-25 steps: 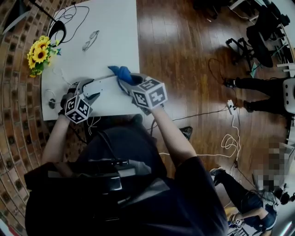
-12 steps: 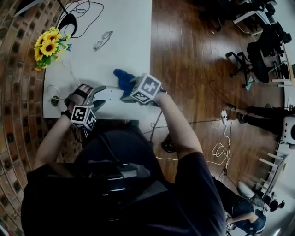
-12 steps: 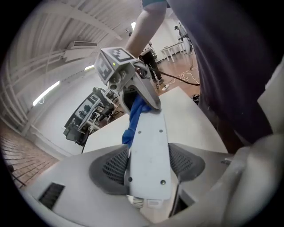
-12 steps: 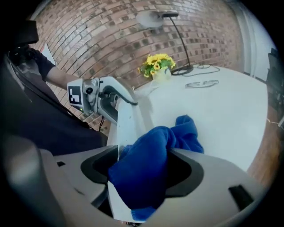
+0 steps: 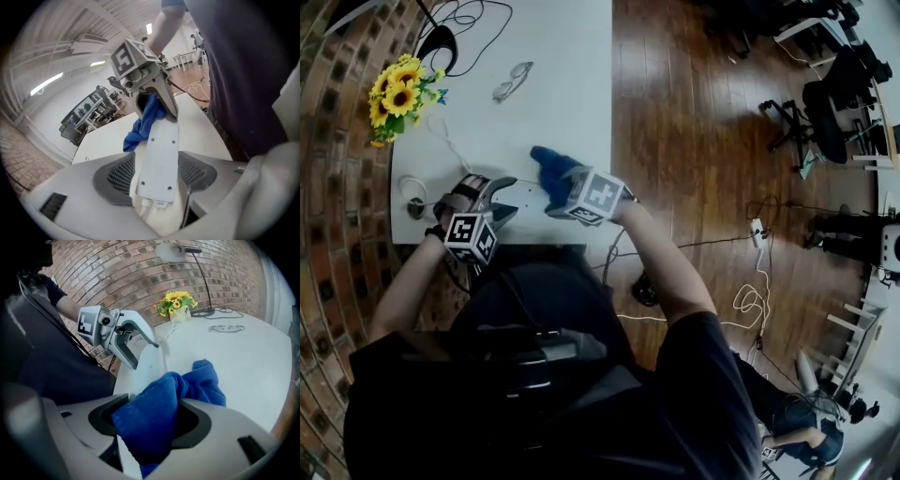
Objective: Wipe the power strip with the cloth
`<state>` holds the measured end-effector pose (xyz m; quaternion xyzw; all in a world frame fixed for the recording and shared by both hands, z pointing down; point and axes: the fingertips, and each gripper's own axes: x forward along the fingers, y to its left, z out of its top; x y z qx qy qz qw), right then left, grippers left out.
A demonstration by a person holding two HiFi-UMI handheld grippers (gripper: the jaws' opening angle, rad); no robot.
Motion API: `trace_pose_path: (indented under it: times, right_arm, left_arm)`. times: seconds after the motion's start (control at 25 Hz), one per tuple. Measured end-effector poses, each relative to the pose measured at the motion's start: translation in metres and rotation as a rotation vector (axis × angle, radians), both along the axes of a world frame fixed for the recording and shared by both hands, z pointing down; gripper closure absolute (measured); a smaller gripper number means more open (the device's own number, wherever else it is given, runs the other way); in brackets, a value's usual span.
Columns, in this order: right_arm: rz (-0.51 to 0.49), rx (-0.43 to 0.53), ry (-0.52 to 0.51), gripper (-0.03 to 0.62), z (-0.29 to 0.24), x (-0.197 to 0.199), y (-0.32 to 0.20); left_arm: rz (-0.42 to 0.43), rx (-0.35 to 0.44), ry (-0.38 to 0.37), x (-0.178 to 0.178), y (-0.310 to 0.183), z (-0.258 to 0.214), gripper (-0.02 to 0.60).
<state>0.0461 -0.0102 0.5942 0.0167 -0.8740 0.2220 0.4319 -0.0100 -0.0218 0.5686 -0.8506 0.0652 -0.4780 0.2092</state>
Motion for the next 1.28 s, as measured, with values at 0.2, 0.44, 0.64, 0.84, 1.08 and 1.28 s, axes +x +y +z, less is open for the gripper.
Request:
trace_pose_path:
  times: [0.2,0.44,0.64,0.84,1.08,1.28]
  right_arm:
    - [0.000,0.135,-0.011,0.315,-0.011,-0.005,0.006]
    - [-0.083,0.408,0.037,0.315,-0.009,-0.011,0.009]
    - [-0.090,0.664,0.114,0.319,-0.006,0.000,-0.004]
    - [-0.068,0.865,0.256,0.327,-0.003,0.016,-0.029]
    - [0.067,0.804,0.209,0.344,-0.007,0.016,-0.032]
    - [0.218,0.723,0.115,0.342,-0.022,0.021,-0.029]
  left_arm:
    - [-0.239,-0.320,0.151,-0.017,-0.010,-0.005,0.270]
    - [-0.330,-0.609,0.094,-0.031,-0.026,0.007,0.270]
    - [-0.382,-0.549,0.049,-0.038,-0.030,0.022,0.272]
    - [-0.507,-0.452,0.154,-0.026,-0.036,0.016,0.305]
    - [-0.542,-0.372,0.150,-0.030,-0.035,0.027,0.318]
    - [-0.522,-0.372,0.128,-0.030,-0.036,0.028,0.318]
